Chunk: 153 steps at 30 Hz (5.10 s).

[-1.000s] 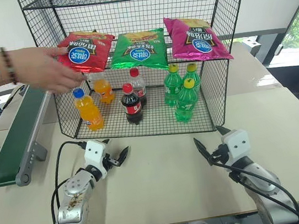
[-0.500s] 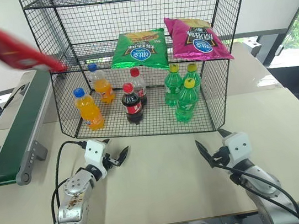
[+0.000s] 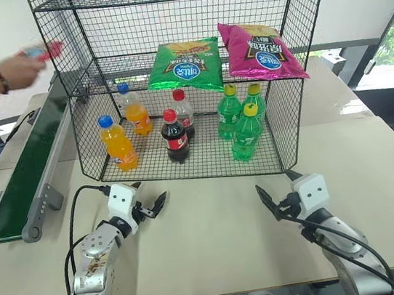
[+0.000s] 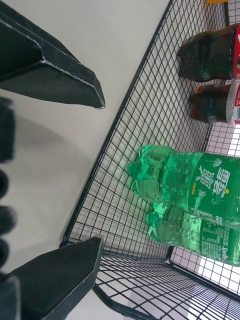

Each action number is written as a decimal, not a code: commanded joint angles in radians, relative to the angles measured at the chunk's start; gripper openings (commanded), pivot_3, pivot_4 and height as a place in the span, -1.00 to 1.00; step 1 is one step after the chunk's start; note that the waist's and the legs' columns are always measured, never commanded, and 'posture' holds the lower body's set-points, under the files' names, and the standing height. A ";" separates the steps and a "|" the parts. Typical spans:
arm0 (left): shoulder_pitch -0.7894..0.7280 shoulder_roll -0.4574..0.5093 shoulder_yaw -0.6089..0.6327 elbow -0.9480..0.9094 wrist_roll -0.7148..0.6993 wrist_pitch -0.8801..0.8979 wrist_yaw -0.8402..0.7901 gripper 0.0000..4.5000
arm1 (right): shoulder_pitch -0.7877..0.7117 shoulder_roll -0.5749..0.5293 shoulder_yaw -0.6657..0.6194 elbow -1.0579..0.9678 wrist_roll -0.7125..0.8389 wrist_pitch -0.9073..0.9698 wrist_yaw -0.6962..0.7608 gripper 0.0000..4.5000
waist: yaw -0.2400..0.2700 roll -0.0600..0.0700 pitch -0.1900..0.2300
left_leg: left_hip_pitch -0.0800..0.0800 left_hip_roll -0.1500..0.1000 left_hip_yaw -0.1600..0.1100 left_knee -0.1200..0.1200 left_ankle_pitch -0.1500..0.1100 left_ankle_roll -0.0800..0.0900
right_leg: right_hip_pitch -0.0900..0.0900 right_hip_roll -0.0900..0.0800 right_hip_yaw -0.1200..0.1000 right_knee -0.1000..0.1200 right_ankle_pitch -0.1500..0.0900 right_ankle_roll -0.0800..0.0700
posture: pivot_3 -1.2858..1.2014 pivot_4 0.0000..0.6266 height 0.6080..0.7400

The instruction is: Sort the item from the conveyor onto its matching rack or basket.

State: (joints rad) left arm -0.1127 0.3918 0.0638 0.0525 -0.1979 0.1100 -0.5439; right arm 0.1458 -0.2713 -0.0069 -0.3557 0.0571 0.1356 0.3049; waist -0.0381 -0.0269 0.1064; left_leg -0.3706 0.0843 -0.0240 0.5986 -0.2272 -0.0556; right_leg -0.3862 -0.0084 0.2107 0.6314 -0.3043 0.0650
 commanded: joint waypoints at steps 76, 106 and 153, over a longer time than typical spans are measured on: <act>0.397 0.047 0.941 -0.137 -1.612 0.442 0.645 0.96 | -0.657 -0.150 0.088 -0.134 0.744 0.307 0.674 1.00 | -0.004 0.002 0.002 | -0.002 0.000 -0.006 0.002 -0.001 -0.004 | -0.002 -0.001 -0.007 -0.001 -0.002 -0.003 | 0.03 -0.52 1.00; 0.481 0.130 1.060 -0.224 -1.665 0.489 0.545 -1.00 | -0.671 -0.101 0.114 -0.087 0.661 0.255 0.686 1.00 | -0.006 0.001 0.004 | -0.001 0.001 -0.006 -0.001 -0.001 -0.006 | -0.006 -0.001 -0.007 -0.002 -0.003 -0.004 | 0.03 -0.52 1.00; -0.521 -0.069 0.483 -0.093 -1.674 0.396 0.730 -1.00 | -0.732 -0.072 0.020 -0.249 0.456 0.225 0.201 1.00 | 0.020 0.000 0.006 | -0.004 0.000 -0.007 -0.005 0.006 -0.020 | -0.003 -0.002 -0.008 -0.002 -0.001 -0.002 | 0.03 -0.52 1.00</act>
State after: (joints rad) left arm -0.6277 0.3240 0.5460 0.0111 -1.8731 0.5131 0.1774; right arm -0.5776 -0.3349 0.0238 -0.5622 0.5129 0.3592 0.5174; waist -0.0186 -0.0266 0.1122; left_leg -0.3747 0.0843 -0.0312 0.5933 -0.2216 -0.0752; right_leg -0.3892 -0.0101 0.2029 0.6289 -0.3057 0.0629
